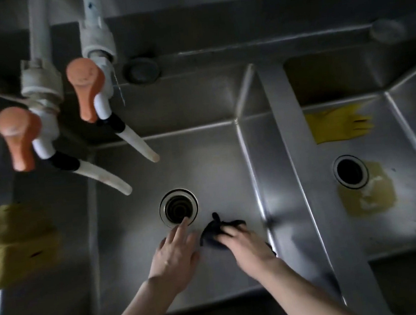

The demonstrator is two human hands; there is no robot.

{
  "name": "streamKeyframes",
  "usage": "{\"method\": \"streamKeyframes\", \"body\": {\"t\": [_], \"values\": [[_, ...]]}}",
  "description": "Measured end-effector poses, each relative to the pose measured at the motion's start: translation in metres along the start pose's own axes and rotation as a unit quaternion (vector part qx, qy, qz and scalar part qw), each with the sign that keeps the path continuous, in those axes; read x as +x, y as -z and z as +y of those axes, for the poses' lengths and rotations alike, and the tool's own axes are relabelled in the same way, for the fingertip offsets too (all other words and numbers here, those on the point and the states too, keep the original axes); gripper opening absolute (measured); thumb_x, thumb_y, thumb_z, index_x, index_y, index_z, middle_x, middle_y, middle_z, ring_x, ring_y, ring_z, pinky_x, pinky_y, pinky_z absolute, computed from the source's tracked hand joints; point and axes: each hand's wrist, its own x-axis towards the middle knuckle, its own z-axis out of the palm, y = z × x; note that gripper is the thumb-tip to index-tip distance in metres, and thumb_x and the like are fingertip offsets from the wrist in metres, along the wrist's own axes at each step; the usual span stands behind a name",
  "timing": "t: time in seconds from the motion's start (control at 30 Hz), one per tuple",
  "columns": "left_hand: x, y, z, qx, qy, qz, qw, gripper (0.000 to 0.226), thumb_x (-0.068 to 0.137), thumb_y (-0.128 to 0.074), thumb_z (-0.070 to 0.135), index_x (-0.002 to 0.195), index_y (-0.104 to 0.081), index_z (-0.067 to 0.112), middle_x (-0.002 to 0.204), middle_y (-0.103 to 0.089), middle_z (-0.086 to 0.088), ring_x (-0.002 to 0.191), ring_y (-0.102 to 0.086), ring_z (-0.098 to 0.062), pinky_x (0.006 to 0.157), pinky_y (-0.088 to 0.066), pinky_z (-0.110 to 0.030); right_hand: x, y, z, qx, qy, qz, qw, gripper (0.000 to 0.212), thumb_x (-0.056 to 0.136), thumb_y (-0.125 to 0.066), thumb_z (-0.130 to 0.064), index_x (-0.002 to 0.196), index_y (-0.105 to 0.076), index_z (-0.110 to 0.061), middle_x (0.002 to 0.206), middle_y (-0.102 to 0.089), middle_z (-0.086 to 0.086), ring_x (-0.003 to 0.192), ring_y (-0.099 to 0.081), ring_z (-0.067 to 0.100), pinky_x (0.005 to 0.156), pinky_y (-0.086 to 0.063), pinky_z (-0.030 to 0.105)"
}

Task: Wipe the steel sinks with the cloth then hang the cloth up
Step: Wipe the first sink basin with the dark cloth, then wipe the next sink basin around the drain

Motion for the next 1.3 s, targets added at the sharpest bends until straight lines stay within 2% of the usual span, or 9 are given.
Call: {"method": "streamKeyframes", "body": {"t": [0.1, 0.17, 0.37, 0.5, 0.63, 0.8, 0.97, 1.13, 1.3], "values": [[-0.014, 0.025, 0.017, -0.03, 0.006, -0.006, 1.0, 0.054, 0.087, -0.054, 0.032, 0.138, -0.038, 0.027, 0.155, -0.026, -0.002, 0.136, -0.036, -0.027, 0.101, -0.042, -0.043, -0.024, 0.026, -0.012, 0.018, 0.01, 0.092, 0.996, 0.064, 0.083, -0.043, 0.009, 0.137, -0.047, -0.025, 0.15, -0.037, -0.001, 0.125, -0.041, 0.034, 0.101, -0.039, 0.046], [-0.021, 0.04, 0.027, -0.041, 0.0, 0.012, 0.999, 0.059, 0.09, -0.052, 0.032, 0.145, -0.029, 0.029, 0.156, -0.021, 0.001, 0.139, -0.03, -0.025, 0.106, -0.038, -0.041, -0.04, 0.043, -0.019, 0.027, 0.019, 0.149, 0.988, 0.065, 0.079, -0.048, 0.012, 0.134, -0.052, -0.024, 0.147, -0.042, -0.001, 0.12, -0.046, 0.033, 0.095, -0.045, 0.048], [-0.033, 0.081, 0.068, -0.073, -0.06, 0.073, 0.993, 0.064, 0.091, -0.054, 0.031, 0.146, -0.022, 0.032, 0.153, -0.028, 0.0, 0.135, -0.036, -0.024, 0.103, -0.042, -0.04, -0.099, 0.092, -0.025, 0.016, 0.03, 0.289, 0.957, 0.062, 0.071, -0.06, 0.016, 0.124, -0.061, -0.018, 0.138, -0.052, 0.002, 0.106, -0.054, 0.03, 0.082, -0.053, 0.047], [-0.028, 0.104, 0.112, -0.086, -0.105, 0.112, 0.984, 0.064, 0.091, -0.054, 0.032, 0.146, -0.022, 0.03, 0.147, -0.036, -0.003, 0.127, -0.044, -0.027, 0.099, -0.045, -0.041, -0.132, 0.122, -0.003, 0.01, 0.015, 0.339, 0.941, 0.061, 0.072, -0.059, 0.018, 0.124, -0.061, -0.014, 0.139, -0.05, 0.004, 0.111, -0.051, 0.032, 0.087, -0.05, 0.048], [-0.014, 0.114, 0.171, -0.074, -0.14, 0.135, 0.978, 0.061, 0.093, -0.051, 0.034, 0.146, -0.022, 0.031, 0.146, -0.036, -0.002, 0.126, -0.044, -0.026, 0.1, -0.045, -0.041, -0.168, 0.149, 0.035, 0.001, -0.004, 0.386, 0.923, 0.057, 0.074, -0.062, 0.016, 0.123, -0.062, -0.014, 0.137, -0.052, 0.003, 0.11, -0.051, 0.029, 0.09, -0.05, 0.044], [0.006, 0.096, 0.256, -0.074, -0.14, 0.141, 0.977, 0.056, 0.093, -0.05, 0.033, 0.144, -0.027, 0.031, 0.147, -0.036, 0.001, 0.129, -0.042, -0.024, 0.102, -0.042, -0.038, -0.212, 0.162, 0.12, 0.002, -0.018, 0.393, 0.919, 0.058, 0.074, -0.061, 0.016, 0.124, -0.062, -0.014, 0.135, -0.053, 0.004, 0.11, -0.053, 0.03, 0.091, -0.051, 0.044], [0.004, 0.05, 0.332, -0.084, -0.097, 0.124, 0.984, 0.05, 0.091, -0.05, 0.03, 0.139, -0.033, 0.029, 0.143, -0.04, -0.001, 0.123, -0.048, -0.026, 0.098, -0.044, -0.039, -0.245, 0.16, 0.208, 0.043, 0.005, 0.352, 0.935, 0.061, 0.076, -0.056, 0.019, 0.127, -0.059, -0.014, 0.137, -0.051, 0.005, 0.115, -0.053, 0.032, 0.093, -0.05, 0.046], [0.0, 0.024, 0.385, -0.106, -0.039, 0.115, 0.987, 0.052, 0.089, -0.054, 0.025, 0.139, -0.038, 0.025, 0.142, -0.041, -0.003, 0.124, -0.046, -0.026, 0.098, -0.044, -0.038, -0.263, 0.154, 0.255, 0.031, 0.043, 0.306, 0.951, 0.061, 0.074, -0.056, 0.02, 0.125, -0.061, -0.013, 0.135, -0.053, 0.005, 0.111, -0.054, 0.033, 0.09, -0.051, 0.045], [0.009, 0.013, 0.406, -0.094, -0.009, 0.1, 0.991, 0.052, 0.088, -0.054, 0.027, 0.138, -0.04, 0.023, 0.139, -0.044, -0.003, 0.12, -0.048, -0.027, 0.098, -0.044, -0.039, -0.26, 0.15, 0.282, 0.039, 0.057, 0.278, 0.958, 0.061, 0.073, -0.057, 0.019, 0.125, -0.061, -0.012, 0.133, -0.055, 0.006, 0.11, -0.054, 0.033, 0.093, -0.049, 0.045]]}}
